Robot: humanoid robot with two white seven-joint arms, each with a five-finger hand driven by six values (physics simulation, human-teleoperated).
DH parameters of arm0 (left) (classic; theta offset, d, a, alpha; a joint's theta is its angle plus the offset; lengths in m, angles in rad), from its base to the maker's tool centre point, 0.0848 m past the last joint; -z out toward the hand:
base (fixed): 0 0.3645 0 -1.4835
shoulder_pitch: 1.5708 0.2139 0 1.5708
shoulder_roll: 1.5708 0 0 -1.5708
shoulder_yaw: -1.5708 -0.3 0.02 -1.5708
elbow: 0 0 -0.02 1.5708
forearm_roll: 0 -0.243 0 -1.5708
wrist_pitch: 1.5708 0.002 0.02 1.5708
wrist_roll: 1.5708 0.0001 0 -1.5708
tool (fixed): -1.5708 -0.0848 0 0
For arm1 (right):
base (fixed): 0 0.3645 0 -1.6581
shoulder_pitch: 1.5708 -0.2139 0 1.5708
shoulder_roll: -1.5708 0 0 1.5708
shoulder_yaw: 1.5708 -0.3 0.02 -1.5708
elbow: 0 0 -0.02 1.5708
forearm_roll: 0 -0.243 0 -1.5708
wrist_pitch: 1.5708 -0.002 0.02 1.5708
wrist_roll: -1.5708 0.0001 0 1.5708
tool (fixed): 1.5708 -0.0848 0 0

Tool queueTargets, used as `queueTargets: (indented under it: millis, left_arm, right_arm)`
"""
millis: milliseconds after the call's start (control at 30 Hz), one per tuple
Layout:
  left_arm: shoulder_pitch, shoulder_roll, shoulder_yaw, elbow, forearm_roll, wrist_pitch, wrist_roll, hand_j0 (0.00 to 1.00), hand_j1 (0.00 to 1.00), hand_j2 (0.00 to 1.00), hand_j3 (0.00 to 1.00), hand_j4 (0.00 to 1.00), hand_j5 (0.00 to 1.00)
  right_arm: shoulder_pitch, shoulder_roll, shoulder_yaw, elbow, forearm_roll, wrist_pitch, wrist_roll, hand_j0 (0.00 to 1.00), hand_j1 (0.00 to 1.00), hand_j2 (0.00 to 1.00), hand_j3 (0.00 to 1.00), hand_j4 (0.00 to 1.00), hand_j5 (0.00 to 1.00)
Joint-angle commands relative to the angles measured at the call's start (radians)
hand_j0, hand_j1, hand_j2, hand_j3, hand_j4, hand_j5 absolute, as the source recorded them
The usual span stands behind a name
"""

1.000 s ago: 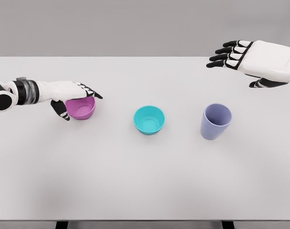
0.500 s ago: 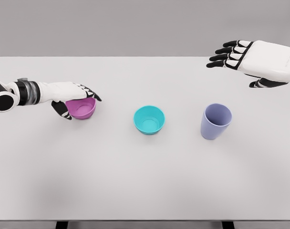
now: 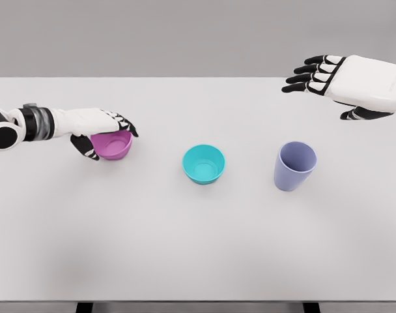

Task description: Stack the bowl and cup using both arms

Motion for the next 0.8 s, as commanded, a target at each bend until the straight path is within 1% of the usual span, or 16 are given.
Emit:
queueTargets:
  millis: [0,400,767]
  left_arm:
    - [0.000,0.004,0.002,-0.016,0.007,0.000,0.001,0.76,0.76,0.76,0.76,0.76,0.76]
    - [-0.012,0.013,0.007,-0.116,0.007,-0.001,0.001,0.75,0.75,0.75,0.75,0.75,0.75]
    - [-0.018,0.012,0.007,-0.191,0.007,-0.001,0.001,0.75,0.75,0.75,0.75,0.75,0.75]
  right_arm:
    - [0.000,-0.001,0.000,0.000,-0.005,0.003,-0.001,1.00,1.00,1.00,1.00,1.00,1.00]
    - [0.000,0.001,0.000,0.000,-0.005,0.003,-0.001,1.00,1.00,1.00,1.00,1.00,1.00]
    - [0.000,0.001,0.000,0.000,-0.005,0.003,-0.001,1.00,1.00,1.00,1.00,1.00,1.00]
